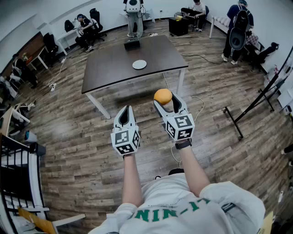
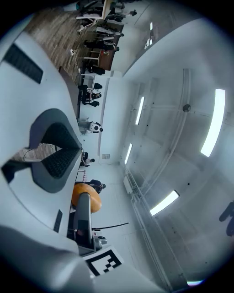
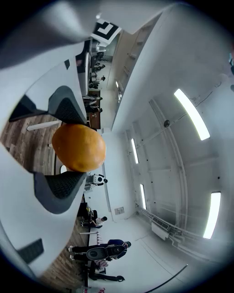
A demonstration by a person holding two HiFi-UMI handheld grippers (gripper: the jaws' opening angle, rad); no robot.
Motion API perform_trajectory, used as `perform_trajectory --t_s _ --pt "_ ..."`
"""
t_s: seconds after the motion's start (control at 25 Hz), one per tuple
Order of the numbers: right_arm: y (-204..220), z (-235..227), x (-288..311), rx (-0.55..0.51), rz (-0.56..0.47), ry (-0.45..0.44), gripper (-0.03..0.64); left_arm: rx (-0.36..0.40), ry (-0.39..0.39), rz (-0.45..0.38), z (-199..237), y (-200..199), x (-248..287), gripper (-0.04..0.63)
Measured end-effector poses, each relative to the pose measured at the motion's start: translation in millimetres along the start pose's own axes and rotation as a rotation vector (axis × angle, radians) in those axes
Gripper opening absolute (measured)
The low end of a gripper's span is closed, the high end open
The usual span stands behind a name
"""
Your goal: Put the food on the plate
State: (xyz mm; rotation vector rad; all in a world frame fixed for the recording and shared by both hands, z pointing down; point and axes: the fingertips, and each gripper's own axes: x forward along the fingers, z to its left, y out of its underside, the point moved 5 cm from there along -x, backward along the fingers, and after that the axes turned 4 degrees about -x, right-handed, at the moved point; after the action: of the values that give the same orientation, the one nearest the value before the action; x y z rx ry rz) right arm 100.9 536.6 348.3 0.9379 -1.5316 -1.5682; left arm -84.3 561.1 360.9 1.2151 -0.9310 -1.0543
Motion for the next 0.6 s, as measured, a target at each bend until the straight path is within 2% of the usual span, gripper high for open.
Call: perform_trajectory --t_s 0.32,0.6 --pt "7 21 28 -0.004 0.01 -0.029 0.331 -0.03 -0.011 0.006 35 4 11 0.012" --pt "19 -5 67 0.037 -0.002 0.002 0.331 -0.042 0.014 0.031 51 14 59 0.012"
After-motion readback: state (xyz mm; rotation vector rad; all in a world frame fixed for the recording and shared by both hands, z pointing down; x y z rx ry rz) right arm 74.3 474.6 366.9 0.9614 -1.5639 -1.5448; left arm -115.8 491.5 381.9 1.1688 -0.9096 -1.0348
